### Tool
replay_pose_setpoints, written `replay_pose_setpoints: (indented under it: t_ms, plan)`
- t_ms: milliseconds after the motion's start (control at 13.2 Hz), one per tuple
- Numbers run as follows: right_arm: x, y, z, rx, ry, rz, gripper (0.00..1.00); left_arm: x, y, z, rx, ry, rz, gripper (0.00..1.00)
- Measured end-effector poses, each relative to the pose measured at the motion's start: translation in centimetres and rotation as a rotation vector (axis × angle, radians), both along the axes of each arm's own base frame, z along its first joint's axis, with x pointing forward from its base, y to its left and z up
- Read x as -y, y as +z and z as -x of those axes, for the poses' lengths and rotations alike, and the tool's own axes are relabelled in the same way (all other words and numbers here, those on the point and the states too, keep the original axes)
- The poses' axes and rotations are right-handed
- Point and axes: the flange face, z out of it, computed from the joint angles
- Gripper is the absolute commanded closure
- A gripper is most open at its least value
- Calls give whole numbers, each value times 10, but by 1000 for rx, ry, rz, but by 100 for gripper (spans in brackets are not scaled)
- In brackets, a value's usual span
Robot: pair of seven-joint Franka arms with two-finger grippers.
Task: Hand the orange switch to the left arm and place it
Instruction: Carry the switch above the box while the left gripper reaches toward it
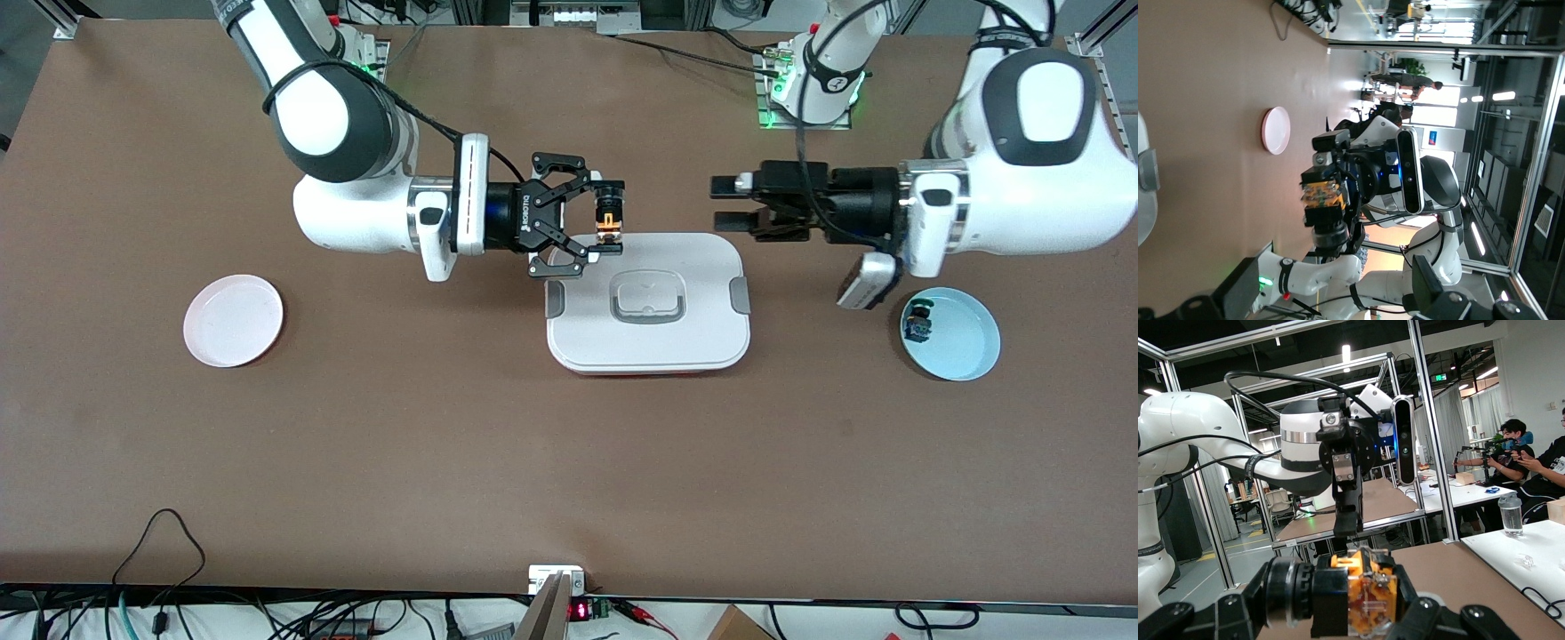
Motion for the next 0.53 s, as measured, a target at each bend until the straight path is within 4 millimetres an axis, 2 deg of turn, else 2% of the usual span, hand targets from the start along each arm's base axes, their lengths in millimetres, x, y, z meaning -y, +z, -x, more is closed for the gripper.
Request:
replay_pose_setpoints:
  t_ms: [304, 532]
  plan:
    - [1, 0, -1, -1, -7, 1, 100, 26, -25, 9, 77, 21, 9, 0]
    - [1, 0, -1, -4, -9, -2, 100, 43, -30, 15, 56, 36, 14, 0]
